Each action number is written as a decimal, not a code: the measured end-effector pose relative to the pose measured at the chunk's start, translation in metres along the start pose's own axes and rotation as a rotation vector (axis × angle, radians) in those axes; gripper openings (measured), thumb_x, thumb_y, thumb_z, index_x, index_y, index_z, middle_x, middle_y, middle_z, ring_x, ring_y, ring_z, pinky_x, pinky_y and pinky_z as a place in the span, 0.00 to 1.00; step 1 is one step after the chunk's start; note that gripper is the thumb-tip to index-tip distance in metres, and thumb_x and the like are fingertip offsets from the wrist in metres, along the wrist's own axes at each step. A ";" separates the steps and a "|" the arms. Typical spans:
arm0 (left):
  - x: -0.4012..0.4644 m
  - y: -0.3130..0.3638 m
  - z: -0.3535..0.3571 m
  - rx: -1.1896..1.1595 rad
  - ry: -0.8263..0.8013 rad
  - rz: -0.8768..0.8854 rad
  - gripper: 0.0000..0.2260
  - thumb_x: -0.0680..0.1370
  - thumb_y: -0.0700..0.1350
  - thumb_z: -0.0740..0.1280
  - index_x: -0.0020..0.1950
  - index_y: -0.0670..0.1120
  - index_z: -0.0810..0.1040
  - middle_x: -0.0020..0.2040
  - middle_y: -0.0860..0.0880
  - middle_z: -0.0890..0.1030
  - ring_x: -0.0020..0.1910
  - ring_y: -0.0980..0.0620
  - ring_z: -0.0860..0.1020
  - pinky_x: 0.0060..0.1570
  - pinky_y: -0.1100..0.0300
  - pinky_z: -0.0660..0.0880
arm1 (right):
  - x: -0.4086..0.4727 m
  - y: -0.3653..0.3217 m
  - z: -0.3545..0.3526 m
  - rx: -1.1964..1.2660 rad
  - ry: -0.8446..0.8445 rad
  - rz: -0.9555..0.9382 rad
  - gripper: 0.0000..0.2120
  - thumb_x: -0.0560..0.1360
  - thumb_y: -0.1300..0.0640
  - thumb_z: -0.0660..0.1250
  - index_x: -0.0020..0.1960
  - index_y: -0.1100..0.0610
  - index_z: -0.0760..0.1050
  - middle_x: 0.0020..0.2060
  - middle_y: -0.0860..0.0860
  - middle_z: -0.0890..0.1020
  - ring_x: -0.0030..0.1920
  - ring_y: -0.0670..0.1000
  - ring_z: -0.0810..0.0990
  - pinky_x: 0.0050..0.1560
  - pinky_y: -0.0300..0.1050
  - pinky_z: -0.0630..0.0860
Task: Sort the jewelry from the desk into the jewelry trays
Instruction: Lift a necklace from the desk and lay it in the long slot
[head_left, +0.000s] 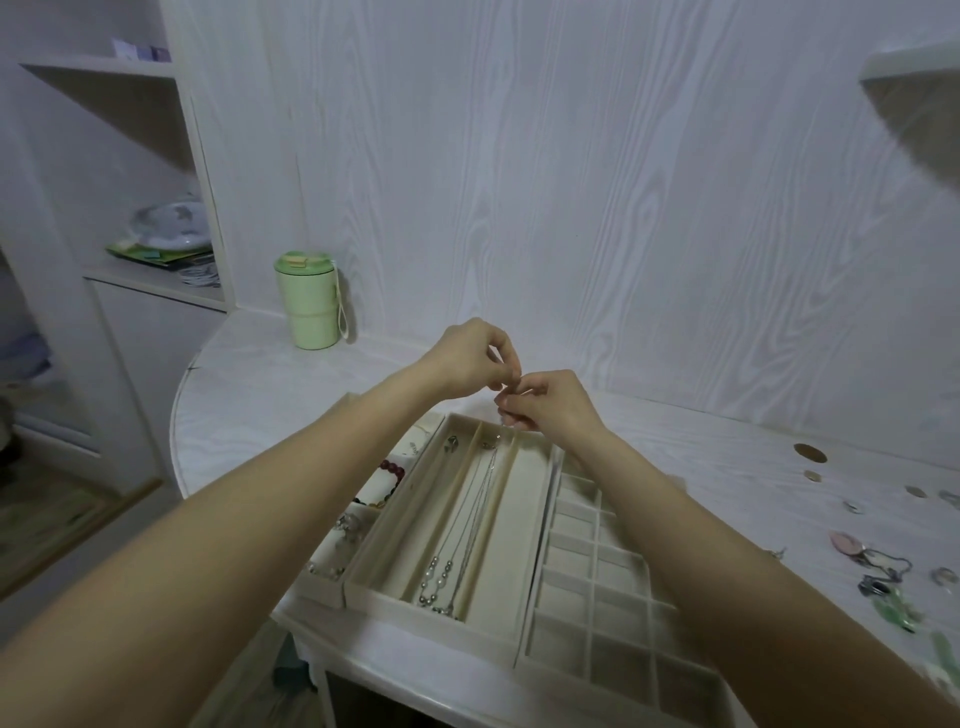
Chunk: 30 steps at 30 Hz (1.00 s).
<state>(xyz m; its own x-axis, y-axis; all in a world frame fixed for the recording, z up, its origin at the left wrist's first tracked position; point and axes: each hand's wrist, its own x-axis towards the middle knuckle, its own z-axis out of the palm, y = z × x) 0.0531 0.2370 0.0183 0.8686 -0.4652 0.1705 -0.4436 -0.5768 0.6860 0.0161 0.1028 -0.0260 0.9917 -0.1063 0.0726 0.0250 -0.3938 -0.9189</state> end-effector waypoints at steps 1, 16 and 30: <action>0.001 -0.001 0.001 0.007 -0.005 -0.004 0.03 0.74 0.37 0.68 0.42 0.44 0.80 0.40 0.49 0.82 0.37 0.59 0.78 0.35 0.70 0.69 | 0.001 0.002 0.001 -0.015 0.006 0.005 0.06 0.71 0.63 0.70 0.36 0.57 0.80 0.34 0.57 0.83 0.35 0.52 0.80 0.50 0.48 0.78; 0.018 -0.018 0.017 0.098 -0.048 -0.022 0.06 0.75 0.35 0.66 0.41 0.42 0.81 0.41 0.48 0.83 0.35 0.57 0.79 0.38 0.68 0.74 | 0.012 0.017 0.001 -0.162 -0.010 0.015 0.08 0.70 0.60 0.73 0.34 0.53 0.78 0.28 0.48 0.80 0.30 0.48 0.75 0.34 0.35 0.73; 0.023 -0.029 0.037 0.102 -0.022 -0.028 0.07 0.76 0.36 0.65 0.40 0.44 0.79 0.40 0.48 0.82 0.35 0.56 0.78 0.34 0.71 0.71 | 0.017 0.026 -0.009 -0.282 0.026 0.001 0.05 0.74 0.62 0.68 0.47 0.58 0.82 0.38 0.46 0.78 0.42 0.45 0.76 0.39 0.34 0.69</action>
<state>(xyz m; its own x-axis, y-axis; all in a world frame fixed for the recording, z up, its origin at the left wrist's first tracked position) 0.0776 0.2186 -0.0242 0.8764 -0.4619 0.1364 -0.4406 -0.6544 0.6145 0.0323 0.0823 -0.0453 0.9880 -0.1288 0.0853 -0.0155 -0.6322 -0.7747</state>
